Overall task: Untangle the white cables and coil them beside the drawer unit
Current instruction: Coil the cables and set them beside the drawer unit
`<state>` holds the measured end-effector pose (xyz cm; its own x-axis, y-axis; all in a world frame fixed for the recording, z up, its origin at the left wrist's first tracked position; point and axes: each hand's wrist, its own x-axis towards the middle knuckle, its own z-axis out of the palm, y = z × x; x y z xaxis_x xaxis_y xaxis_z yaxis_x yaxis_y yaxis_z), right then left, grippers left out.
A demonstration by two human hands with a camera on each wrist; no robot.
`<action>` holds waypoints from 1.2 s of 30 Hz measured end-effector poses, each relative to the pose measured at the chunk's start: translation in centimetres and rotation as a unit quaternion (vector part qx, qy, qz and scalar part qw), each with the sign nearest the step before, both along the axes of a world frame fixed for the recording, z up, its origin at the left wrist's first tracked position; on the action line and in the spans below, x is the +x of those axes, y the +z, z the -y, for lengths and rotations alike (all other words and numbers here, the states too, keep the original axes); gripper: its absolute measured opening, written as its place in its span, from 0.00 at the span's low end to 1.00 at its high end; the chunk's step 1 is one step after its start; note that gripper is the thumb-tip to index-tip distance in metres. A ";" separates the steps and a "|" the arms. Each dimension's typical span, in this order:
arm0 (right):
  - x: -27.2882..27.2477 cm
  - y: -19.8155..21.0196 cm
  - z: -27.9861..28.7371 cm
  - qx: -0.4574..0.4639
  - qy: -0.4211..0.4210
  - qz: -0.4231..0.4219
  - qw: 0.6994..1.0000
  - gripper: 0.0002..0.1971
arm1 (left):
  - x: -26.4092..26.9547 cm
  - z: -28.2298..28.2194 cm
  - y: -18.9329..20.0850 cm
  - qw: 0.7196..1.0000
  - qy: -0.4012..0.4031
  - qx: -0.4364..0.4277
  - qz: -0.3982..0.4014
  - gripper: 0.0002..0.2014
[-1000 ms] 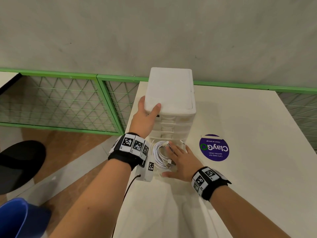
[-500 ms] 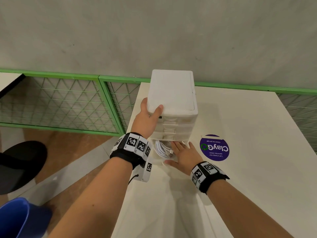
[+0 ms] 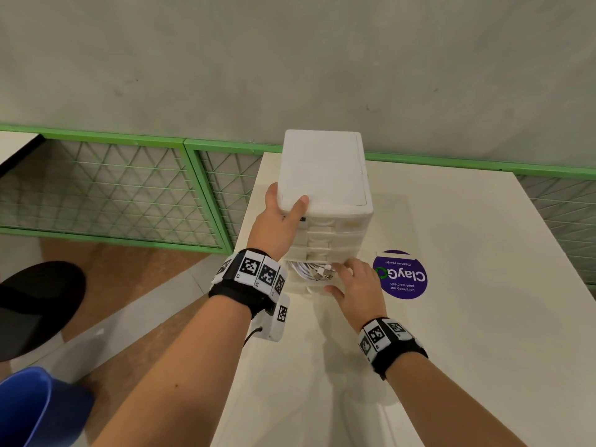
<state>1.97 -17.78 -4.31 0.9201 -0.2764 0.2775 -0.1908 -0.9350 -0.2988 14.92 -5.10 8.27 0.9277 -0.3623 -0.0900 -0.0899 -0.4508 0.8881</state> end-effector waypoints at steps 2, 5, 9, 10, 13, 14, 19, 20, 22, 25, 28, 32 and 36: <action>-0.6 -0.7 0.2 -0.008 -0.007 0.026 1.000 0.22 | 0.0 0.0 0.0 1.000 0.000 -0.002 0.003 0.35; -0.4 -1.3 0.4 -0.039 0.023 0.028 0.999 0.20 | -0.1 0.1 0.0 1.000 -0.001 0.000 0.002 0.35; 0.3 -1.5 0.0 -0.107 0.049 -0.020 0.993 0.25 | -0.1 0.0 0.0 1.000 -0.004 0.009 0.005 0.36; 0.4 -1.4 -0.1 -0.117 0.049 -0.039 0.991 0.27 | -0.2 0.0 0.1 1.000 -0.005 0.011 0.007 0.36; 1.0 -1.2 0.1 -0.153 0.039 -0.065 0.985 0.28 | -0.3 -0.1 0.1 1.000 -0.005 0.016 0.008 0.36; 1.2 -1.0 0.2 -0.163 0.033 -0.064 0.984 0.27 | -0.3 -0.1 0.1 1.000 -0.005 0.016 0.007 0.36; 1.1 -1.1 0.4 -0.179 0.037 0.010 0.983 0.21 | -0.5 -0.1 0.2 1.000 -0.001 0.017 0.012 0.35; 0.8 -1.5 0.4 -0.175 0.060 0.040 0.982 0.20 | -0.5 -0.1 0.3 1.000 -0.002 0.018 0.014 0.34; 0.5 -2.1 0.1 -0.172 0.118 0.074 0.975 0.22 | -0.6 -0.1 0.3 1.000 -0.003 0.023 0.019 0.34; 0.9 -1.8 -0.3 -0.158 0.128 0.053 0.978 0.25 | -0.6 -0.1 0.2 0.999 -0.004 0.026 0.024 0.35; 1.4 -1.1 -0.5 -0.157 0.089 0.007 0.984 0.22 | -0.5 -0.1 0.2 0.999 -0.003 0.027 0.026 0.35; 1.8 -0.7 -0.3 -0.164 0.052 -0.047 0.984 0.28 | -0.6 -0.1 0.3 0.999 -0.006 0.027 0.030 0.35; 2.2 -0.6 -0.3 -0.180 0.014 -0.049 0.982 0.26 | -0.5 -0.1 0.3 0.999 -0.007 0.025 0.029 0.35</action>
<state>4.16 -17.47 -4.86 0.9534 -0.1507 0.2613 -0.1745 -0.9822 0.0702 14.41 -4.97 8.55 0.9269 -0.3713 -0.0552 -0.1466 -0.4935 0.8573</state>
